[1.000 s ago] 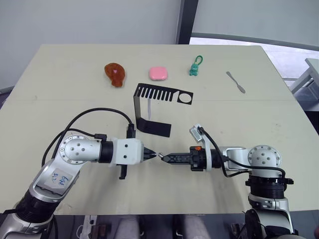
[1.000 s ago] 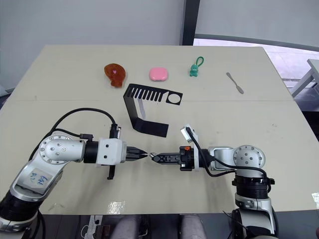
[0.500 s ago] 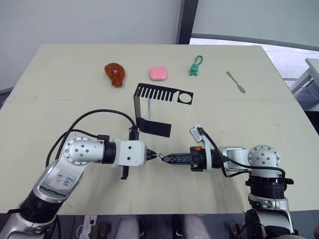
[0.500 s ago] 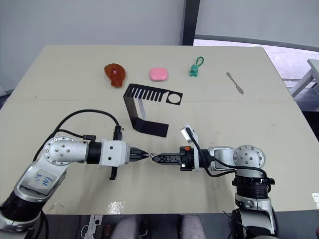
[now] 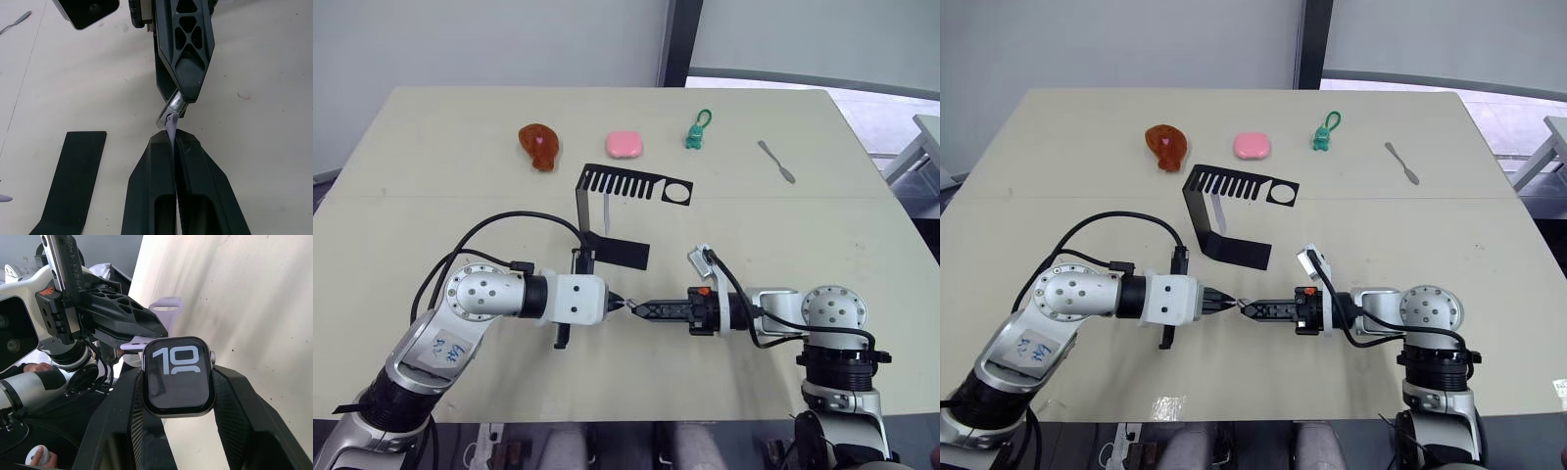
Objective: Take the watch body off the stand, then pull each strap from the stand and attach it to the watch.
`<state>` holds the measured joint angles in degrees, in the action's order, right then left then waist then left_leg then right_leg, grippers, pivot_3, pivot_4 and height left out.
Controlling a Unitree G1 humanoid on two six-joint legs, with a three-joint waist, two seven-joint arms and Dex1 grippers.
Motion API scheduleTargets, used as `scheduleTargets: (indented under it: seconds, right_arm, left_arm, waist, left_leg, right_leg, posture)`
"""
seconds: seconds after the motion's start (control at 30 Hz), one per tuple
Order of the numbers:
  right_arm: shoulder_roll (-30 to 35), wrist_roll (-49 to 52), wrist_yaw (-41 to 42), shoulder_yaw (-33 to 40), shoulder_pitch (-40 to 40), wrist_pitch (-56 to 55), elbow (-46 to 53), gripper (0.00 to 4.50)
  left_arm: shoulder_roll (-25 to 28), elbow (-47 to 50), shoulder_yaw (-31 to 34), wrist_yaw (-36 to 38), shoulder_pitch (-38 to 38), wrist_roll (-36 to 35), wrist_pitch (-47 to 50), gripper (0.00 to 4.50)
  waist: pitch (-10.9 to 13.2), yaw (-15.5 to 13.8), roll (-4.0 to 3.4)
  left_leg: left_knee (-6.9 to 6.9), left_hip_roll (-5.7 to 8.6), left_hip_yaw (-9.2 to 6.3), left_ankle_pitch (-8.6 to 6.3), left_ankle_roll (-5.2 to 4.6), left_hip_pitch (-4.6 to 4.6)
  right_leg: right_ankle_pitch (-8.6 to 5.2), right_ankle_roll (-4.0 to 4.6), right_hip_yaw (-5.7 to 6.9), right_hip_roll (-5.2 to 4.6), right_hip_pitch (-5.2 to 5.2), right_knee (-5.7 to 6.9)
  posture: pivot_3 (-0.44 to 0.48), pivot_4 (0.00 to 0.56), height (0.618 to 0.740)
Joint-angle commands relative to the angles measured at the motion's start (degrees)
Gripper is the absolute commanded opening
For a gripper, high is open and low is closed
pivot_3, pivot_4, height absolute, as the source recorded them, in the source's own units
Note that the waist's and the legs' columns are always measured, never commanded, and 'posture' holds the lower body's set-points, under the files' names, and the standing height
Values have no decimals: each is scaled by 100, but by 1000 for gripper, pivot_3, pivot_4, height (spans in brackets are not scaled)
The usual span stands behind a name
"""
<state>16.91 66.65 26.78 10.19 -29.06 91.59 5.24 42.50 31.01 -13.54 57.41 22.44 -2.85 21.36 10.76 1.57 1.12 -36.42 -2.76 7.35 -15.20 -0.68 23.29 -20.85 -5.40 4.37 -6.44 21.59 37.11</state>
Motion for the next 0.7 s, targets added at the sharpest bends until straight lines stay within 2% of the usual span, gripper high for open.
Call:
scheduleTargets:
  seconds: [0.03, 0.7]
  right_arm:
    - [-315, 278, 91, -188, -128, 81, 235, 1510]
    - [-311, 242, 146, -239, -150, 89, 231, 1510]
  left_arm:
    - [-266, 327, -266, -33, 189, -123, -74, 0]
    - [-445, 276, -451, -115, 304, 170, 257, 0]
  waist:
    - [0, 0, 0]
    - [0, -1, 0]
  left_leg:
    - [0, 0, 0, 0, 0, 0]
    - [-3, 0, 0, 2, 0, 0]
  right_leg:
    - [0, 0, 0, 0, 0, 0]
    - [0, 0, -1, 1, 0, 4]
  posture:
    - [0, 150, 740]
    - [0, 150, 740]
